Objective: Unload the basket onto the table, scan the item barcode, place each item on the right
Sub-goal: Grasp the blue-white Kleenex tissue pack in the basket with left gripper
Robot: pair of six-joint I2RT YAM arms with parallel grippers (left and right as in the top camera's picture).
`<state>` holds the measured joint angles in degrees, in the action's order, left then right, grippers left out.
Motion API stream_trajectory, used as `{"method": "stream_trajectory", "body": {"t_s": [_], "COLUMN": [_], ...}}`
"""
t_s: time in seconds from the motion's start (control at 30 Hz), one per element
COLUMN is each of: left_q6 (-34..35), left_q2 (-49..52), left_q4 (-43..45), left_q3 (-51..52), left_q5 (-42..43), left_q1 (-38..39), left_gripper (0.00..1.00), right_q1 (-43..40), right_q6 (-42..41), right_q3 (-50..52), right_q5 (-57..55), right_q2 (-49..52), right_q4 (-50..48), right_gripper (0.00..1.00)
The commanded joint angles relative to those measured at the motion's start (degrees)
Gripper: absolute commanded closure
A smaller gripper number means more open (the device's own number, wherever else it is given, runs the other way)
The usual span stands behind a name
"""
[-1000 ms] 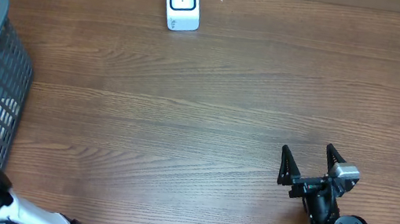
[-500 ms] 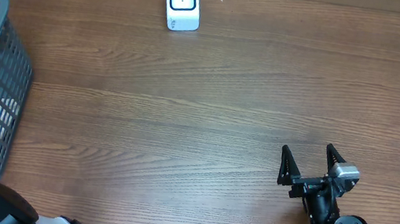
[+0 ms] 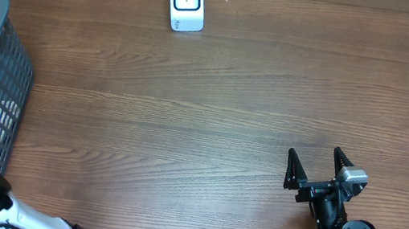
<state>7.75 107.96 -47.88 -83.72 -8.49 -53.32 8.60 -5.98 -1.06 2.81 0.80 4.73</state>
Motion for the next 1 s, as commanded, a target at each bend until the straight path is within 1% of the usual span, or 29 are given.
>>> {"method": "stream_trajectory", "body": {"t_s": [0.0,0.13,0.17,0.2,0.27,0.33,0.6,0.8,0.9,0.97], "left_q6": [1.75,1.75,1.75,1.75,1.70,1.73,1.70,1.51,1.51,1.77], "left_q2": [4.15,6.78,7.10,7.43,7.54,7.50,4.17,-4.07,-9.27,-12.79], "left_q4": [0.11,0.70,0.87,1.07,1.33,1.46,-0.07,-4.13,-6.01,-6.78], "left_q3": [0.42,0.42,0.42,0.42,0.42,0.31,-0.15,-5.62,-9.84,-12.31], "left_q5": [0.61,0.61,0.61,0.61,0.61,0.61,0.68,0.81,3.19,7.78], "left_q1": [0.09,0.09,0.09,0.09,0.09,0.09,0.11,0.11,0.15,0.22], "left_gripper": [0.44,0.47,0.50,0.55,0.79,0.95,0.96,0.96,0.96,0.96], "right_q1": [-0.28,-0.28,-0.28,-0.28,-0.28,-0.28,-0.28,-0.28,-0.28,-0.28], "right_q6": [-0.17,-0.17,-0.17,-0.17,-0.17,-0.17,-0.17,-0.17,-0.17,-0.17], "right_q3": [0.61,0.61,0.61,0.61,0.61,0.61,0.61,0.61,0.61,0.61], "right_q5": [0.28,0.28,0.28,0.28,0.28,0.28,0.28,0.28,0.28,0.28], "right_q2": [-0.63,-0.63,-0.63,-0.63,-0.63,-0.63,-0.63,-0.63,-0.63,-0.63], "right_q4": [-0.15,-0.17,-0.17,-0.15,-0.15,-0.15,-0.17,-0.17,-0.15,-0.17], "right_gripper": [0.00,0.00,0.00,0.00,0.00,0.00,0.00,0.00,0.00,0.00]}}
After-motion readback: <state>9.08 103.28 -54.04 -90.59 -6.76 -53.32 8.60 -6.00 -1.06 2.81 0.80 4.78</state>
